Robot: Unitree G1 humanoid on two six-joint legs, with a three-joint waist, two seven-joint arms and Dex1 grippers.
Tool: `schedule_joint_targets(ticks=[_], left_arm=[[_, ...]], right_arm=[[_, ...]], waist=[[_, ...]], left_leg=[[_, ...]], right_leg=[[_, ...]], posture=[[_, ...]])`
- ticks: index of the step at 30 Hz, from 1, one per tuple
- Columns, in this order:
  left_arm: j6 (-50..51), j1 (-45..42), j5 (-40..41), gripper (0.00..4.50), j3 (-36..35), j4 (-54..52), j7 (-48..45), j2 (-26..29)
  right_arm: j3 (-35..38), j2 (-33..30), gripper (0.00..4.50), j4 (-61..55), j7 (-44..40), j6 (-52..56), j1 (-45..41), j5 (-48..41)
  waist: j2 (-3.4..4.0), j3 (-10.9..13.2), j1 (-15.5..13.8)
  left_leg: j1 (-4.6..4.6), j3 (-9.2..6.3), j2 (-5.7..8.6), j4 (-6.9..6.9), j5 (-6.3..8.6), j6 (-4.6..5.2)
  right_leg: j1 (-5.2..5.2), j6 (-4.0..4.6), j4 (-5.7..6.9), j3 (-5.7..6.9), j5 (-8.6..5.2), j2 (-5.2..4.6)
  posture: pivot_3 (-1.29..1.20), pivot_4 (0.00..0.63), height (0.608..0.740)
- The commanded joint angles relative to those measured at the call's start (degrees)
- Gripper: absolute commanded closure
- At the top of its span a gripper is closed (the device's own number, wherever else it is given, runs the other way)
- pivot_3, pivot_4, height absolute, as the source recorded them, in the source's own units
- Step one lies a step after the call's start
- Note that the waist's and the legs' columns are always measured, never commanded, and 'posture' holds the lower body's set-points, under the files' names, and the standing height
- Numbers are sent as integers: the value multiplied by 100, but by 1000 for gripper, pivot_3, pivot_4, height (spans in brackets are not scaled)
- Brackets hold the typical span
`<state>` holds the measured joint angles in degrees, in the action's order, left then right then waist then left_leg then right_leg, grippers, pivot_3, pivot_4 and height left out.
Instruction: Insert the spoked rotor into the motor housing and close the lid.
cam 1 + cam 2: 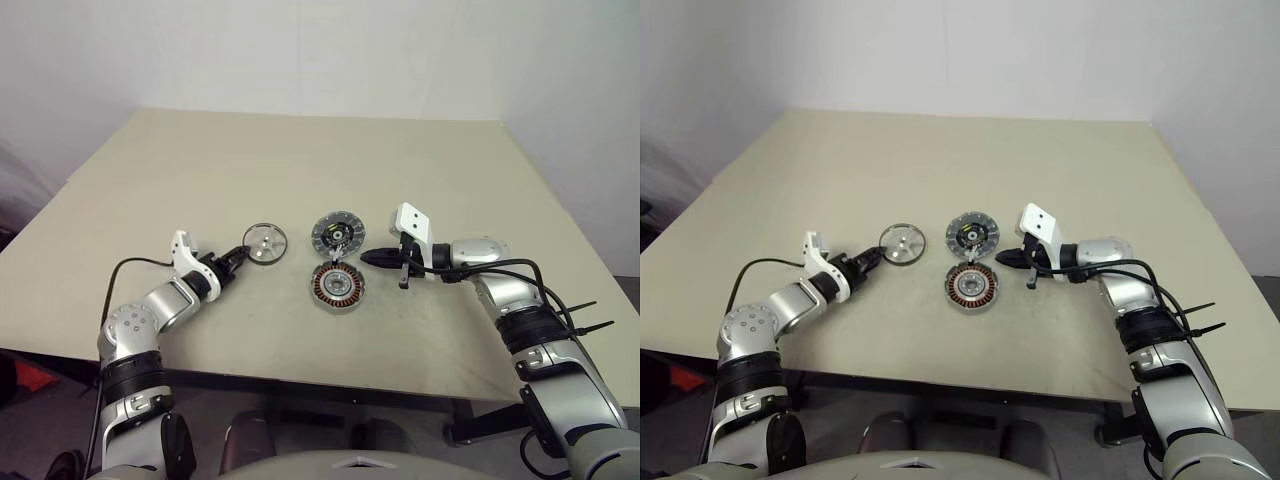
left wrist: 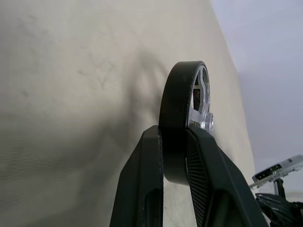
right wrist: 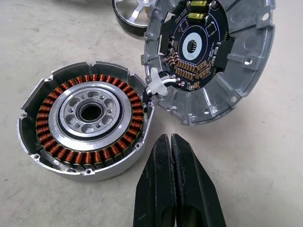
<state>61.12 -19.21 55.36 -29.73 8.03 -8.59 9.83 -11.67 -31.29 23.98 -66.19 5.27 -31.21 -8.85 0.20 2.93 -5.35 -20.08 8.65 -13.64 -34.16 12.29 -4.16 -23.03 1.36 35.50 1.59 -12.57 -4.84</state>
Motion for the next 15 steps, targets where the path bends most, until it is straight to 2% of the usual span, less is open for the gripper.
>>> schedule_joint_targets(ticks=[1,7,15], left_arm=[[103,29,379,4123,-18,-434,-219,49],[709,298,1184,4123,-154,-784,-156,126],[1236,654,2074,4123,-243,-834,260,305]], right_arm=[[154,-48,4500,-252,-32,30,-136,-59],[276,-265,4500,-65,-2,72,-203,-16],[389,-677,4500,959,31,-347,-493,258]], waist=[[0,1,1],[0,1,-3],[0,1,7]], left_leg=[[0,0,0,0,0,0],[0,1,1,0,0,0],[1,3,0,0,1,0]], right_leg=[[0,0,0,0,0,0],[0,0,0,0,0,0],[0,0,1,-1,0,1]], posture=[[0,0,740],[0,0,740],[0,0,740]])
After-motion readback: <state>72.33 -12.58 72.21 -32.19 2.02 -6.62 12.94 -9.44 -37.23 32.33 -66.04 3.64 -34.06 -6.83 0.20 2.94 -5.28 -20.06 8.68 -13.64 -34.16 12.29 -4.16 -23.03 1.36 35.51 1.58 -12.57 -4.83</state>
